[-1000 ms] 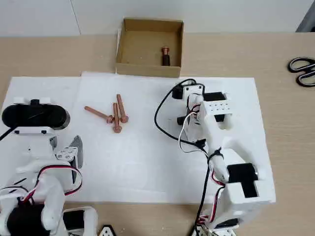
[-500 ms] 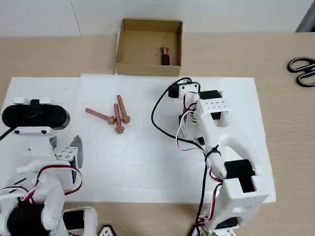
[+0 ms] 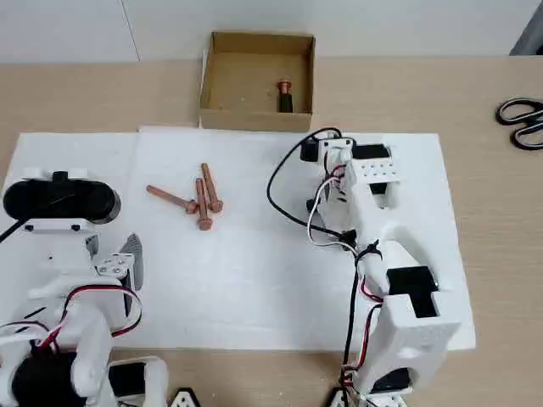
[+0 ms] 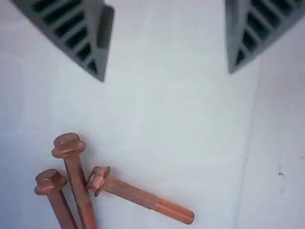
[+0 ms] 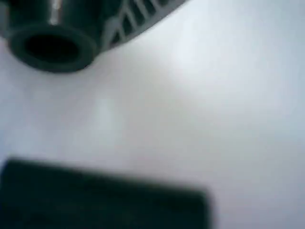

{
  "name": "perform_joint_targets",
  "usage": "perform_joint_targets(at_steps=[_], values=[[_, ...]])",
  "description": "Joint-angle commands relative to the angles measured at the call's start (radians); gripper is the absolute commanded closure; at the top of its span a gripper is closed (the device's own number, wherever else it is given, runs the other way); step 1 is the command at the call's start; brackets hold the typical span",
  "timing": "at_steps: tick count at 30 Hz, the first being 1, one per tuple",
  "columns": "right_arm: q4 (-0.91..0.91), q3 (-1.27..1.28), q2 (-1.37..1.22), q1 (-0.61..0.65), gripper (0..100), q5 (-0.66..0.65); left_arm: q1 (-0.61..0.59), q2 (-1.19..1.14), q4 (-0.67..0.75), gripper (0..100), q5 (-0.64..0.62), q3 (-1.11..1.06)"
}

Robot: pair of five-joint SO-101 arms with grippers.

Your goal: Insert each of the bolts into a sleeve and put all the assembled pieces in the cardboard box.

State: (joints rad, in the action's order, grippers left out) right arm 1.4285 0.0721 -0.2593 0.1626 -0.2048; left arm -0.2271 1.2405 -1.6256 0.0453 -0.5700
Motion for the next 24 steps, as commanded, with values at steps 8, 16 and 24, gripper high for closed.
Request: perform_joint_targets(at_steps=[8, 16, 24], values=[[0.209, -0.219, 0.248, -0.001, 99.5, -0.002, 0.000, -0.446, -0.012, 84, -0.006, 0.291], [0.229, -0.199, 0.252, 0.001, 99.5, 0.000, 0.150, -0.982, 0.015, 85, -0.028, 0.585], [0.229, -0.158, 0.257, -0.001, 99.5, 0.002, 0.238, -1.441, 0.077, 85, -0.051, 0.915]])
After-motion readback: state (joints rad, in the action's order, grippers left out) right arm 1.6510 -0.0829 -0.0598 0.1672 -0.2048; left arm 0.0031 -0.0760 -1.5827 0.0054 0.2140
